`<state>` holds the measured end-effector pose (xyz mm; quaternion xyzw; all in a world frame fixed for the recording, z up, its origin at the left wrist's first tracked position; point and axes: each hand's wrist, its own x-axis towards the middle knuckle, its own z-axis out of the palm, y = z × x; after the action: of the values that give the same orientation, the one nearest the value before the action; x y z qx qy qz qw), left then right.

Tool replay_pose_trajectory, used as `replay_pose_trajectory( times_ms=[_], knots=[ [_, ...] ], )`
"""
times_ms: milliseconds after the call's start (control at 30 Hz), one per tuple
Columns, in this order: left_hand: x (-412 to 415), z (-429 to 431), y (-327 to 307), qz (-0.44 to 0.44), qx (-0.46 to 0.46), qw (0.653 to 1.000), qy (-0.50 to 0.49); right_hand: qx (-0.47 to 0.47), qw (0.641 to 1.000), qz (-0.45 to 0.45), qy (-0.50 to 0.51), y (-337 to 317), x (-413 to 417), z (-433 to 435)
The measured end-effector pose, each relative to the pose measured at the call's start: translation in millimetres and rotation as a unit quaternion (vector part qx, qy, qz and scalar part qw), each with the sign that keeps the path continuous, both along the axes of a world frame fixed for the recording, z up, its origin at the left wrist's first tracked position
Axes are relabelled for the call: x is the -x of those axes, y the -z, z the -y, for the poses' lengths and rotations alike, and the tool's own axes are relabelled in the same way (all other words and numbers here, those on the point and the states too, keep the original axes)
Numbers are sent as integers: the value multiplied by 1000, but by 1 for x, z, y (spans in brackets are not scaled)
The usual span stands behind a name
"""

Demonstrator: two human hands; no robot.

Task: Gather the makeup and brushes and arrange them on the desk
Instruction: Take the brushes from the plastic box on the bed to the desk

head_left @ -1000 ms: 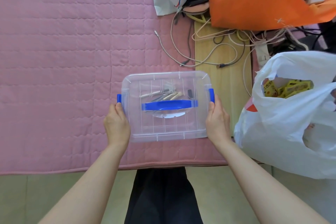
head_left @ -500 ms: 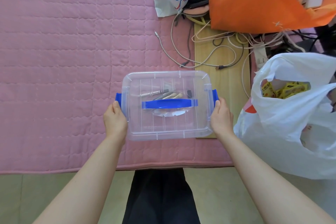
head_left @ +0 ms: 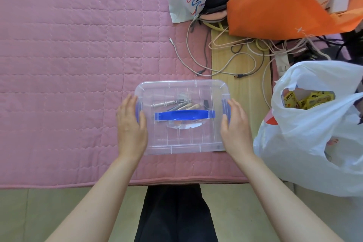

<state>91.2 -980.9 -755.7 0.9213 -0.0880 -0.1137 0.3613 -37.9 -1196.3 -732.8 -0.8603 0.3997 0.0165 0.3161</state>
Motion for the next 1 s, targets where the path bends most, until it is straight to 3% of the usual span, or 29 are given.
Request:
replay_pose_trajectory(
  times_ms=[133, 300, 767, 1000],
  knots=[
    [7, 18, 5, 55, -12, 984, 171, 49, 989, -22, -140, 2, -10, -20],
    [17, 34, 12, 75, -50, 965, 247, 71, 976, -46, -200, 8, -22, -37],
    [20, 37, 0, 71, -20, 969, 237, 131, 967, -86, -203, -2, -28, -41],
    [-11, 55, -24, 90, -2, 967, 240, 135, 974, -39, -179, -28, -54, -25]
  ],
)
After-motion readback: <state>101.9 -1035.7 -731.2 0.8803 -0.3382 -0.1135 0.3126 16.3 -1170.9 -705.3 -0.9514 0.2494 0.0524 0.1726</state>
